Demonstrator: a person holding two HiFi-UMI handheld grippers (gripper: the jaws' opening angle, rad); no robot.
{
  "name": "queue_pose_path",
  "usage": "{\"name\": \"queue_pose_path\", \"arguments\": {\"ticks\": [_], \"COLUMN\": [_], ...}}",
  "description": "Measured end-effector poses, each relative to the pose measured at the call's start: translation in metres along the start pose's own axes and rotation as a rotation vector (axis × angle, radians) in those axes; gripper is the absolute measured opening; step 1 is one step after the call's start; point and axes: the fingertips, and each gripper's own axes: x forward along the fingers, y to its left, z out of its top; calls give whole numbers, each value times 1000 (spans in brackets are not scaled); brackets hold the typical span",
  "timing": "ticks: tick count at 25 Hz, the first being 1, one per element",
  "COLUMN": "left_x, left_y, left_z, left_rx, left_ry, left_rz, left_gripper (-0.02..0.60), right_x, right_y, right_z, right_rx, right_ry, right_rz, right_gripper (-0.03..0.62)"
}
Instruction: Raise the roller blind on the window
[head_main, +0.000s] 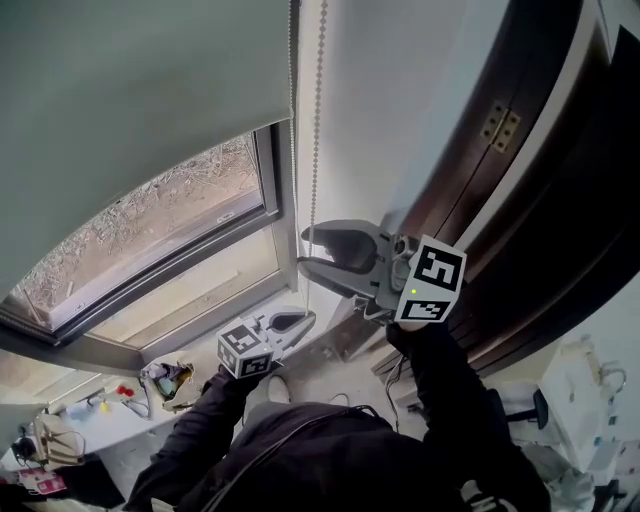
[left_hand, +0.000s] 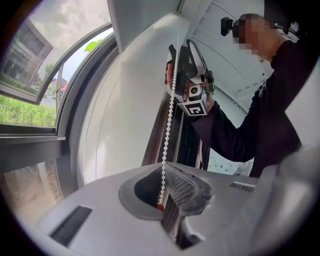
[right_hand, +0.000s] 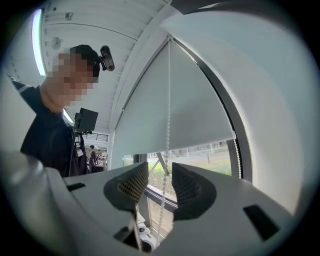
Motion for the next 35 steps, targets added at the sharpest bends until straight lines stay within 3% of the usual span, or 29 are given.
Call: {"name": "queue_pose_path", "arguments": {"ticks": [6,10,14,15,17,19,23,28,35], "left_x": [-5,-6,-20,-26,-40,-53,-71,-77,-63], "left_y": [1,-4,7,12,23,33,34,6,-19], "left_z": [0,-1,0,0,3,17,70,149,201], "left_rx": [-3,-20,-126,-145,-173,-182,-108,32,172], "left_ry": [-15,-28,-93,-102,-120,-157,-235,-306,-281], "left_rz": [10,0,-2,12,43,69,90,35,-26], "left_gripper": [18,18,21,35,120,123,140,156,160], "right_x": [1,2,4,4,2,-1,-2,-2,-7], "right_y": [-4,-4,-5,-5,-7,-10,-12,-7,12], "right_z": [1,0,0,0,-1,-7,-47,-112,-213], "right_rx": [18,40,1,-17,-53,-73,-33,47,182], "right_ry": [41,70,101,106,116,128,168,220,331], "right_rz": [-3,8,-8,-18,-44,-69,-77,-66,-18], "right_gripper": [14,8,6,6,6,6,6,6,6]}}
